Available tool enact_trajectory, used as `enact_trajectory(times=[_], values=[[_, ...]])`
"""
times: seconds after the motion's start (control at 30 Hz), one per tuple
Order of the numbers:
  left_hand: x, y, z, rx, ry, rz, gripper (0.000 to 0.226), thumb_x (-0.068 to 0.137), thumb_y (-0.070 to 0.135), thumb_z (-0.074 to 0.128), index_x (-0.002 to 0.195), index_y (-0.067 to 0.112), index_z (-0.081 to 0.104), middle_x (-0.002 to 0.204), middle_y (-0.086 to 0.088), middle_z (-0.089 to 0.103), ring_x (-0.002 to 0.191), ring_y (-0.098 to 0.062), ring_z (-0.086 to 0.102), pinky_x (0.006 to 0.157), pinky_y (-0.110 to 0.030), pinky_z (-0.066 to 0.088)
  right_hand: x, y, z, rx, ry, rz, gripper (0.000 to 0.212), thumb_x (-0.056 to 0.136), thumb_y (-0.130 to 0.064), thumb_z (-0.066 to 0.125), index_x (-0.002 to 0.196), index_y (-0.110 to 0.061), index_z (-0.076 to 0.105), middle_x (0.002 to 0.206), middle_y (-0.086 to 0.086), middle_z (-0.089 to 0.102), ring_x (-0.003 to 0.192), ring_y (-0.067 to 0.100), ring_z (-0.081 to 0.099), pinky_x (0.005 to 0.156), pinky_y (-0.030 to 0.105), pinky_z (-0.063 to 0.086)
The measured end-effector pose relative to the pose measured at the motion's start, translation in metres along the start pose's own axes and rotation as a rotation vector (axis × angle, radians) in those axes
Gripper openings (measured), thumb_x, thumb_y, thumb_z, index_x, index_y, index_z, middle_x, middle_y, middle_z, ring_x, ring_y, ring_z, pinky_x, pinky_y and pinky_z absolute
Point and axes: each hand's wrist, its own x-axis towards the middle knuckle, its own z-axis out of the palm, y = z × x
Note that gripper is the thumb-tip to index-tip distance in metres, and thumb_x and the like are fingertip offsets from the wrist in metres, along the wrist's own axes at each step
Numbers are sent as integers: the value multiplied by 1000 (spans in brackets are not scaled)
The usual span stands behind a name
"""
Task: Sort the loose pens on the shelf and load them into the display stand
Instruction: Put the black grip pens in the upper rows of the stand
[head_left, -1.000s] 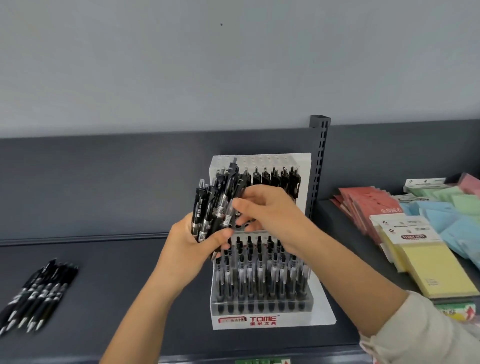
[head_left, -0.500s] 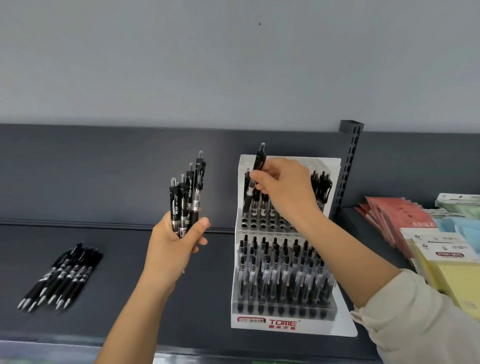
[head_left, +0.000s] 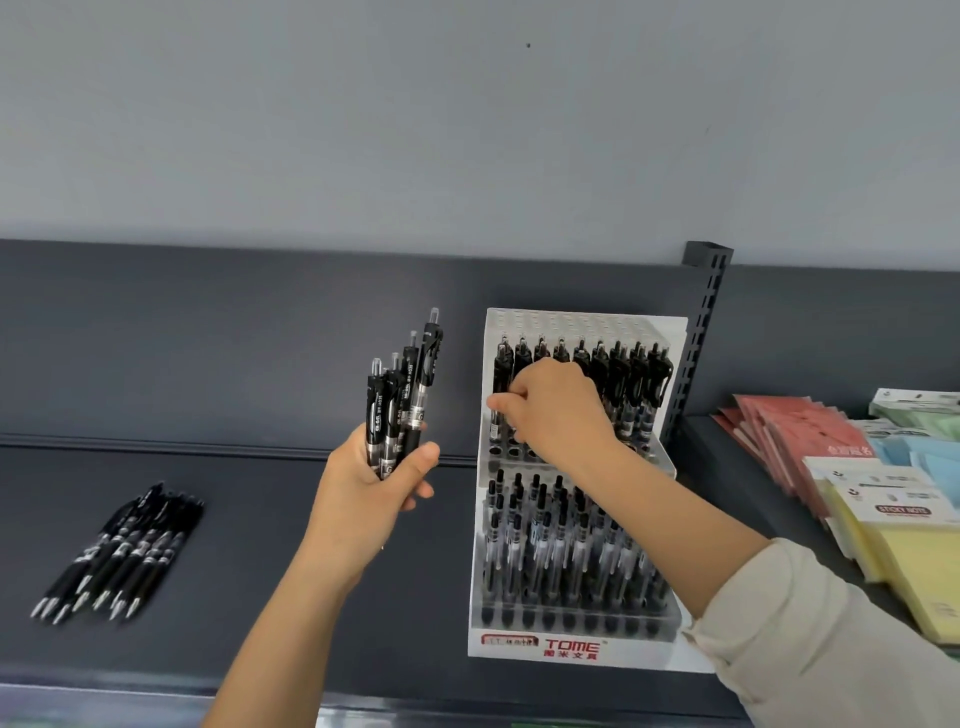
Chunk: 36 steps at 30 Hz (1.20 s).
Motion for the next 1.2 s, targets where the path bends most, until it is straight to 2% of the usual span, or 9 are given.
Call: enact_trajectory(times=[0.17,0.3,0.47,0.63,0.73,0.8,0.9,1.07,1.2], values=[[-3,5,3,22,-80,12,13,87,19,64,99,15,61,76,-1,70,56,-7,60,52,-17,47,-9,4,-9,63,40,7,44,87,-45,59,84,-2,68,72,12,69,66,24,68,74,35,54],[-6,7,7,28,-142,40,9,88,20,63,95,14,61,75,3,71,54,-8,58,52,-22,46,-26,-6,-21,397,-70,-29,22,87,-42,61,93,-21,67,77,-6,67,62,5,65,64,20,53],[-9,11,18,15,-232,70,4,88,17,62,91,19,61,79,-2,72,58,-10,63,51,-18,47,-34,-8,-21,667,-92,15,14,87,-24,64,89,-10,64,82,5,70,68,10,68,62,19,56],[-6,9,19,-52,-78,-4,10,92,23,57,97,15,60,83,0,72,61,-11,66,49,-18,49,-29,3,-41,754,73,42,6,90,-15,60,84,-16,63,81,3,69,66,9,67,65,21,57],[-4,7,14,-4,29,-53,15,90,35,58,93,20,62,72,0,59,47,-7,53,42,-20,41,-20,15,-47,600,247,12,7,91,-20,60,84,-19,64,79,0,70,71,12,68,71,30,58],[-3,5,12,1,46,-69,18,89,39,59,92,22,63,67,-1,53,44,-7,50,43,-24,40,-15,21,-44,477,263,4,10,91,-24,59,83,-20,63,77,-1,69,73,14,68,76,39,57],[-4,4,12,-17,33,-72,18,88,38,60,92,21,64,67,-1,53,44,-3,50,53,-32,44,-11,24,-33,397,235,5,15,92,-26,58,81,-16,62,76,1,67,76,18,67,80,43,54],[-4,0,12,-73,37,-35,7,88,27,63,91,21,64,72,2,57,63,-8,54,50,-17,47,-11,20,-23,149,159,-35,25,93,-33,56,82,-11,63,75,4,68,68,19,63,70,31,51],[-5,-1,11,-100,36,-22,7,87,24,63,92,19,61,74,-3,59,61,-7,56,49,-16,48,-6,19,-12,-56,14,-30,36,93,-35,53,77,-4,63,73,7,68,68,24,65,73,40,55]])
